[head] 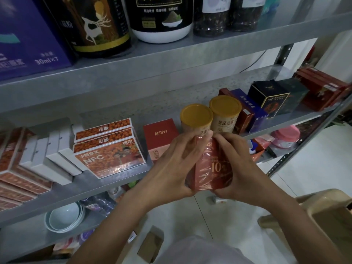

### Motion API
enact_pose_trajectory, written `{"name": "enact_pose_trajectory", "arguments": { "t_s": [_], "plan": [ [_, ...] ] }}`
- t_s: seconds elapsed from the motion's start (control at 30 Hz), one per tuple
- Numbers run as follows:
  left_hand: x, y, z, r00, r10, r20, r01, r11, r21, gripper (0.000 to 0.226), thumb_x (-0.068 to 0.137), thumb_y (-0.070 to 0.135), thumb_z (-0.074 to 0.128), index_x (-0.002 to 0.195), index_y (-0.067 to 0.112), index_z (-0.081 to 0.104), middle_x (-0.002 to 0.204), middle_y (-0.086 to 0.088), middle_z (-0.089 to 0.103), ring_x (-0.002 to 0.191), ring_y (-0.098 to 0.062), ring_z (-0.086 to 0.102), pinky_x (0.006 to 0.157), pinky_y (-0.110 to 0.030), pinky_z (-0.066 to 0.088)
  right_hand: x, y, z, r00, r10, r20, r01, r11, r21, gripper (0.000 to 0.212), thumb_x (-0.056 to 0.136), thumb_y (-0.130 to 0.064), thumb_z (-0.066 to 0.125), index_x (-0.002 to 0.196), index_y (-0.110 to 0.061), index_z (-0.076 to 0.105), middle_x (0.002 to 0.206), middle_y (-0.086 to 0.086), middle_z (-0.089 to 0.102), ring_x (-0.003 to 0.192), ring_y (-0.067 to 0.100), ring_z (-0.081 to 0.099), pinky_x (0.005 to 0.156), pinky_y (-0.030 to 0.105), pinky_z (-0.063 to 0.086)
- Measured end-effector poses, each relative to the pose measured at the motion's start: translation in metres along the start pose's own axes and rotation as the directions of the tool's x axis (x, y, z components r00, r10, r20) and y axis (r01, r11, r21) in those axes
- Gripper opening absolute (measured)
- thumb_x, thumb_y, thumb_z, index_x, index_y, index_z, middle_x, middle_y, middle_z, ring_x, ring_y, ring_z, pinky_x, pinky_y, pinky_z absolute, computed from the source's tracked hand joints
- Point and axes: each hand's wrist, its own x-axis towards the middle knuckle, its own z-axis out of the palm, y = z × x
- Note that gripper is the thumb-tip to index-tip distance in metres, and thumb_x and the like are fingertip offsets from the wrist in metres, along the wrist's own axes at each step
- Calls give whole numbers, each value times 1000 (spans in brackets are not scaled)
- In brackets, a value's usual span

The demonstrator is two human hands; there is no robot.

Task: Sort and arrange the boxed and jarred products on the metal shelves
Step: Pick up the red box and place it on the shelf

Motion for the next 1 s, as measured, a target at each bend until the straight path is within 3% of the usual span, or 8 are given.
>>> {"name": "enact_pose_trajectory", "arguments": {
  "t_s": [0.13, 0.23, 0.33, 0.5, 0.63, 0.73, 0.87, 1.0],
  "plan": [
    [-7, -2, -1, 999, 31, -10, -31, 999, 41, 121, 67, 39, 84, 155, 30, 0, 150, -9, 23, 138, -24, 29, 93, -37, 50, -11, 8, -6, 999, -29, 20, 28, 998, 50, 126, 60, -65, 78, 154, -28, 2, 158, -8, 5, 146, 8, 7, 112, 38, 29],
    [-15, -2, 0, 999, 40, -21, -39, 998, 55, 121, 65, 38, 87, 154, 27, 4, 151, -9, 23, 139, -24, 28, 96, -36, 46, -20, 25, -15, 998, 32, 62, -33, 999, 25, 132, 56, -60, 81, 153, -27, -2, 159, -16, -5, 149, 6, 0, 116, 50, 23],
    [-19, -2, -1, 999, 33, -26, -31, 999, 44, 120, 65, 38, 88, 153, 27, 7, 152, -9, 23, 141, -23, 27, 98, -37, 45, -20, 33, -11, 992, 39, 122, -38, 999, -15, 139, 53, -52, 90, 152, -22, -3, 163, -3, -2, 151, 13, 1, 119, 55, 20],
    [-24, -5, -7, 999, -17, -38, 14, 997, -80, 122, 65, 39, 88, 155, 31, 5, 153, -3, 19, 140, -20, 29, 101, -41, 49, -9, 22, 0, 997, -49, 64, 32, 969, 244, 127, 60, -43, 89, 150, -38, 0, 158, -11, 11, 145, 11, 22, 113, 42, 38],
    [-26, -12, -19, 997, -73, -7, 71, 986, -153, 122, 69, 51, 79, 154, 37, -8, 153, 14, 8, 138, 5, 24, 101, -14, 41, -6, 11, -1, 997, -65, -35, 73, 913, 402, 118, 63, -35, 85, 147, -46, 4, 153, -10, 18, 144, 16, 28, 112, 44, 39],
    [-27, -13, -21, 995, -102, -11, 101, 992, -77, 116, 73, 60, 69, 155, 32, -7, 160, 4, 3, 140, 12, 11, 106, -22, 37, -4, 2, -3, 986, -120, -112, 156, 902, 402, 110, 64, -35, 84, 147, -41, 13, 151, -1, 23, 141, 27, 30, 110, 32, 39],
    [-23, -8, -20, 993, -95, -74, 103, 987, 120, 109, 76, 62, 59, 157, 22, -2, 163, -8, 0, 151, -16, -2, 114, -31, 11, 4, -11, -3, 967, -176, -183, 217, 947, 237, 99, 62, -35, 84, 140, -29, 24, 145, -2, 29, 136, 21, 29, 107, 29, 39],
    [-17, -2, -13, 997, -79, -9, 79, 976, 203, 120, 69, 52, 77, 156, 16, 3, 163, -7, 6, 151, -21, 1, 119, -45, 17, 9, -21, -3, 958, -239, -161, 247, 968, 34, 90, 64, -47, 76, 138, -30, 27, 145, 2, 33, 132, 19, 28, 106, 30, 33]
  ]
}}
